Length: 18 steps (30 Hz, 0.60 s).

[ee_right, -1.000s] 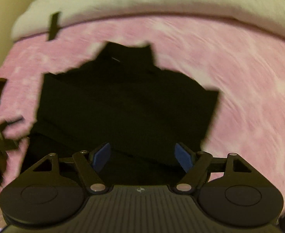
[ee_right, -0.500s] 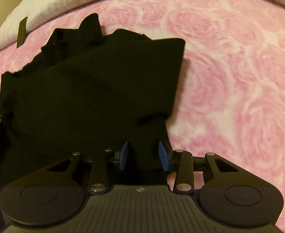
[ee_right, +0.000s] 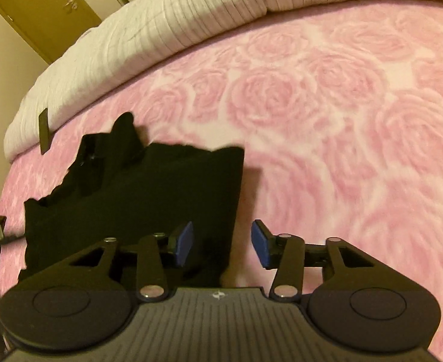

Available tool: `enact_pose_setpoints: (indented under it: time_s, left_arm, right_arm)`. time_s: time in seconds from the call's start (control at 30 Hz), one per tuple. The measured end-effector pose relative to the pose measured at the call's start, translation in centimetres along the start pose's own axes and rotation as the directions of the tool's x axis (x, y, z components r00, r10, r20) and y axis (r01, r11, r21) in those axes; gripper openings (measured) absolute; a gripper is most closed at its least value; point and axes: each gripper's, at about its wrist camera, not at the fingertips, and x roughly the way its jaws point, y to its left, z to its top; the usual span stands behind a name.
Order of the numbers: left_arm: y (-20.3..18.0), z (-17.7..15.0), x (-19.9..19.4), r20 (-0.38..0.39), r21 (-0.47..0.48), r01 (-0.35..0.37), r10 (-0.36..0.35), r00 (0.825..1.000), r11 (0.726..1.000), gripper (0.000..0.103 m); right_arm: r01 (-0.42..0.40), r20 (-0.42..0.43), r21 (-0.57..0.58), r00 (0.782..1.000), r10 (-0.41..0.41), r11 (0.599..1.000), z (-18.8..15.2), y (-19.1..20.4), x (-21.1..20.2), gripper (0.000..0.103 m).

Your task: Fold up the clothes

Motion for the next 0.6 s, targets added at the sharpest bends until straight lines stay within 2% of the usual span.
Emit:
enact_pose_setpoints:
  time_s: [0.1,0.2,0.23,0.27,0.3,0.43,0.5,0.6]
  left_arm:
    - [-1.6,-0.5,1.7,-0.052,0.013,0.039,-0.038,0.998,0.999,0.083]
    - [-3.2,-1.0,3.4,-0.105,0.023,0.078,-0.075,0.992,0.997,0.083]
    - [-3.8,-1.2,3.9,-0.122,0.026,0.091,-0.087,0.989,0.996,0.083]
    - [-4.3,-1.4,4.5,-0.14,0.029,0.104,-0.099,0.985,0.994,0.084]
    - [-4.5,-1.5,4.6,-0.146,0.023,0.107,-0.102,0.984,0.994,0.084]
    - [-4.7,-1.1,4.5,-0.156,0.008,0.105,-0.102,0.982,0.994,0.084]
    - [-4.5,-0.8,4.3,-0.16,-0.002,0.108,-0.106,0.981,0.994,0.085]
    - [-4.1,-0.7,3.3,-0.146,-0.043,0.098,-0.104,0.984,0.994,0.086]
  right_arm:
    - [-0.04,-0.018,-0.009,0.999,0.04,0.999,1.3,-0.9,2.1,0.048]
    - [-0.064,-0.022,0.024,0.998,0.064,0.998,1.8,-1.8,3.3,0.048]
    - [-0.071,-0.024,0.034,0.997,0.072,0.997,2.0,-2.0,3.6,0.043]
    - [-0.08,-0.033,0.039,0.996,0.081,0.996,2.2,-2.1,4.0,0.032]
    - [-0.082,-0.046,0.03,0.995,0.084,0.996,2.5,-1.9,4.4,0.028]
    - [0.001,-0.051,-0.115,0.999,-0.007,0.993,3.8,0.4,5.7,0.019]
    - [0.036,-0.048,-0.174,0.998,-0.045,0.984,4.2,1.4,6.1,0.019]
    - [0.052,-0.045,-0.204,0.997,-0.062,0.978,4.2,1.9,5.7,0.021]
